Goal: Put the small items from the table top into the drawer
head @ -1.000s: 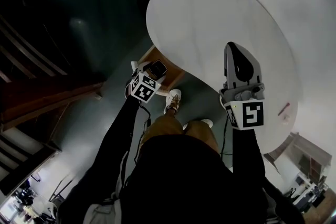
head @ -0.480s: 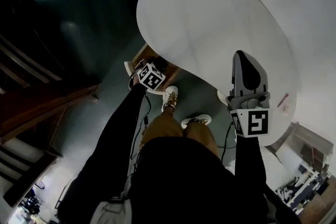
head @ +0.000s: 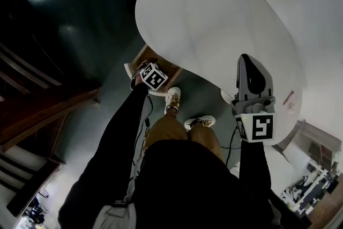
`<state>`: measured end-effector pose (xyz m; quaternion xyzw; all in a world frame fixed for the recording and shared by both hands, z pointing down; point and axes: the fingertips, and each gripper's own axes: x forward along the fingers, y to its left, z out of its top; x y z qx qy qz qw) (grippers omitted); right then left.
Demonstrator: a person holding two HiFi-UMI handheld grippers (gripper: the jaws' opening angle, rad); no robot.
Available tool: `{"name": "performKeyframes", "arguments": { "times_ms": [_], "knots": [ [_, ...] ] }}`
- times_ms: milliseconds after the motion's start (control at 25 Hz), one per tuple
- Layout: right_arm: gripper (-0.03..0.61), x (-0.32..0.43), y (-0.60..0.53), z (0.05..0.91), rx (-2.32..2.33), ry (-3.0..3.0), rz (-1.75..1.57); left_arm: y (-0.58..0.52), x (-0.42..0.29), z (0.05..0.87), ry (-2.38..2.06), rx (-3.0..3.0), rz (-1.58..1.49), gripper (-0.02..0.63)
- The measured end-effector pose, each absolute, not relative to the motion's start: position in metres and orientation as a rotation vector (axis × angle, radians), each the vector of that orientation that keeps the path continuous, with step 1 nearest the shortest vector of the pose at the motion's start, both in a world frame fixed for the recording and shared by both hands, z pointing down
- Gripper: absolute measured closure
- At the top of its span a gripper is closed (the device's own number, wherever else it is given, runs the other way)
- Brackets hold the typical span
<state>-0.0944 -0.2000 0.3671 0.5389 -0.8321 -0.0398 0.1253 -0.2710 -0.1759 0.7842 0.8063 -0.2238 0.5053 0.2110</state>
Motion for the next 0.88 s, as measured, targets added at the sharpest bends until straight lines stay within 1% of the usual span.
{"name": "performKeyframes", "arguments": {
  "times_ms": [640,880],
  "knots": [
    [0.552,-0.081,-0.187,0.364,1.589,-2.437,-0.128,-0.172,-0.274,0.78,-0.679,2.269,1.431,0.272],
    [0.552,-0.066,-0.177,0.36,1.613,-2.479,-0.127,-0.171,-0.282,0.757,-0.774,2.267,1.423,0.272]
  ]
}}
